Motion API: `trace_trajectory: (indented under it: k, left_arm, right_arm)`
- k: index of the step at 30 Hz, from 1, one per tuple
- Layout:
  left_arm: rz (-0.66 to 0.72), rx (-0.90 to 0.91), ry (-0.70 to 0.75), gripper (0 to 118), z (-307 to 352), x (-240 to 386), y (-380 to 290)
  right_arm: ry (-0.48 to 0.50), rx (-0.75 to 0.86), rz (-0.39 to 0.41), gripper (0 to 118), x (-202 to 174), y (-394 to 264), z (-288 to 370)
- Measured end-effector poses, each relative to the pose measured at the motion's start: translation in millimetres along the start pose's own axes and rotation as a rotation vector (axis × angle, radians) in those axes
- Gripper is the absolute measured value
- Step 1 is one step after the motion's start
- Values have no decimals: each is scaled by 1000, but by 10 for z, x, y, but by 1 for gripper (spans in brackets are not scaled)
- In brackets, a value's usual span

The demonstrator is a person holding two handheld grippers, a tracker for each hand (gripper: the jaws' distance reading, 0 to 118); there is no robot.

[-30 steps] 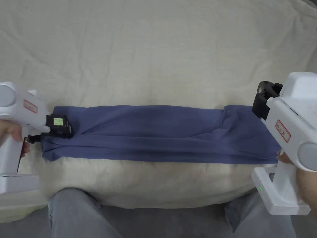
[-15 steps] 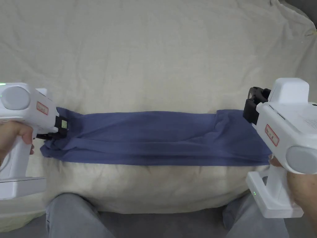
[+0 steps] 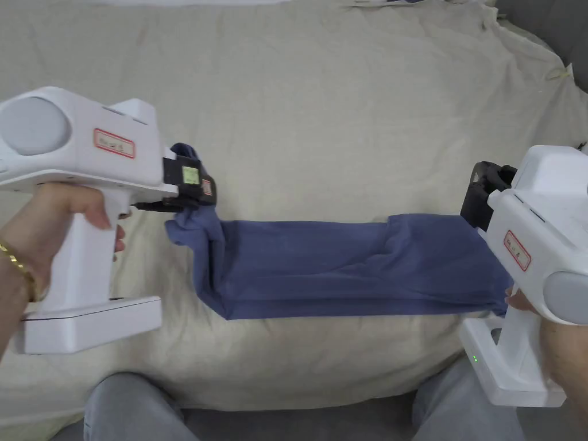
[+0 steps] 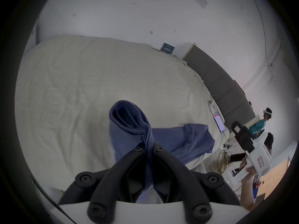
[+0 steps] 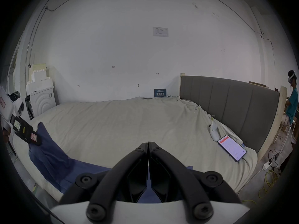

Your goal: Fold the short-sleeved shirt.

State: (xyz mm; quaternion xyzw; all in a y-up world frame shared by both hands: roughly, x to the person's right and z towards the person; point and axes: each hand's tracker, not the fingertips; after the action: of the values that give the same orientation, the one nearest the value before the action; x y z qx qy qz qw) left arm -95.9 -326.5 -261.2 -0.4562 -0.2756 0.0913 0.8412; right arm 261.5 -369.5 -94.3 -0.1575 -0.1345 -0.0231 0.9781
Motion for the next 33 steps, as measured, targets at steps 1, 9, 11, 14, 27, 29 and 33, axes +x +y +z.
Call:
trace_trajectory:
  k: [1, 9, 11, 14, 27, 29, 33]
  left_arm:
    - [-17, -12, -4, 4, -119, 113, -6]
    - [-180, -202, 53, 4, -1234, 741, -191]
    - [-188, -223, 70, 4, -1459, 810, -263]
    - [-163, -232, 84, 19, -1724, 875, -342]
    - [-182, -19, 117, 110, -1374, 805, -244]
    - [-220, 73, 164, 97, -1219, 751, -234]
    - [-285, 220, 258, 12, -1033, 698, -367]
  right_arm:
    - [-4, 2, 0, 0, 29, -1, 23]
    - [-59, 3, -15, 0, 276, -28, 152]
    - [-71, 1, -14, 0, 319, -39, 172]
    - [-82, -7, -19, 0, 362, -68, 191]
    - [-89, -31, -34, 0, 335, -100, 129]
    - [-82, -26, -35, 0, 321, -83, 134]
    - [-77, -17, -46, 0, 297, -57, 138]
